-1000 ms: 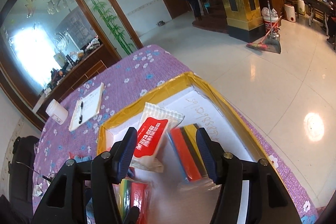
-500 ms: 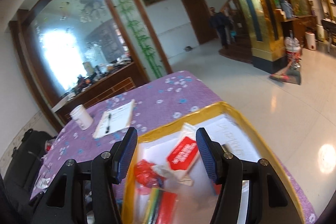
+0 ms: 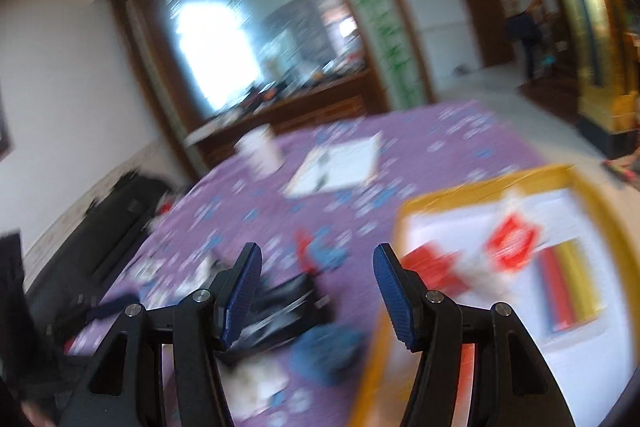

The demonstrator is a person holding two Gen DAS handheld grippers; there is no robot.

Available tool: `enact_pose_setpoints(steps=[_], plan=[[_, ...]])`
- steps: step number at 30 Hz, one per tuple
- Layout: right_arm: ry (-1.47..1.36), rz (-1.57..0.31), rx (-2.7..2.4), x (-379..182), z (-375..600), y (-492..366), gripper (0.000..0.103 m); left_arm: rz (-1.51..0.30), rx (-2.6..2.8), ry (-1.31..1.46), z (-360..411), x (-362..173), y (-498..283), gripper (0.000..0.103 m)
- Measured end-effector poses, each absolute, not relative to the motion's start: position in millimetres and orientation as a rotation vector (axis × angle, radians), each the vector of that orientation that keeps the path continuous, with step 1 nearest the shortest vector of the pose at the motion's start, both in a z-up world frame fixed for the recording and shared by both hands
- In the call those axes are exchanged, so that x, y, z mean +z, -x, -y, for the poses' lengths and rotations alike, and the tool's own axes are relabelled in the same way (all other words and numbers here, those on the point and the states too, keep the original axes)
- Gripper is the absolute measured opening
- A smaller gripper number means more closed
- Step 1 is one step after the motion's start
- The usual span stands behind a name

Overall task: Organize soft objects
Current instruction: 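Grasp the white Face tissue pack with the left tool while the right tool grasps the white towel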

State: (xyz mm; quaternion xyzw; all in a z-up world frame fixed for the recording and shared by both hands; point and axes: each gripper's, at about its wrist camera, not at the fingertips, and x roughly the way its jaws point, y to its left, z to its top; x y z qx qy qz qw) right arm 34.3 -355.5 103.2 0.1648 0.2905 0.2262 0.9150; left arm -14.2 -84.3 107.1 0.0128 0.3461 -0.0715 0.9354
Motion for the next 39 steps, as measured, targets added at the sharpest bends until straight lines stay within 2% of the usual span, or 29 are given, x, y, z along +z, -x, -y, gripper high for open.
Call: enact_pose_setpoints(steps=[6, 11, 17, 20, 22, 25, 26, 31, 37, 39], plan=[[-0.205, -0.667, 0.598, 89.6, 302.7, -25.5, 0.062, -0.743, 0.003, 0.093, -3.6, 100.7, 8.4, 0.069], [-0.194, -0.671, 0.635, 85.7, 296.9, -20.3, 0.063, -0.881, 0.064, 0.296, -68.6, 73.3, -18.9, 0.069], [-0.197, -0.676, 0.717, 89.6, 294.4, -14.0, 0.068, -1.032, -0.005, 0.460, -82.8, 30.7, -47.6, 0.068], [-0.172, -0.686, 0.780, 89.4, 285.1, -8.6, 0.068, -1.040, -0.026, 0.492, -82.0, 20.2, -52.2, 0.069], [-0.149, -0.696, 0.817, 89.3, 278.0, -5.2, 0.068, -1.019, -0.051, 0.504, -83.0, 18.5, -53.5, 0.065], [-0.092, -0.729, 0.853, 84.9, 266.6, -1.5, 0.071, -0.996, -0.092, 0.532, -83.3, 15.0, -54.5, 0.049], [-0.060, -0.748, 0.863, 81.7, 261.1, 0.1, 0.074, -0.979, -0.109, 0.526, -81.5, 17.4, -53.2, 0.040], [0.082, -0.851, 0.800, 58.5, 240.5, -1.7, 0.074, -0.937, -0.071, 0.424, -71.4, 26.4, -48.6, 0.034], [0.116, -0.904, 0.756, 42.2, 229.6, -3.1, 0.074, -0.913, -0.057, 0.410, -72.6, 30.6, -46.0, 0.034], [0.140, -0.952, 0.733, 30.3, 223.3, -4.5, 0.042, -0.900, -0.053, 0.406, -73.2, 32.9, -43.7, 0.034]])
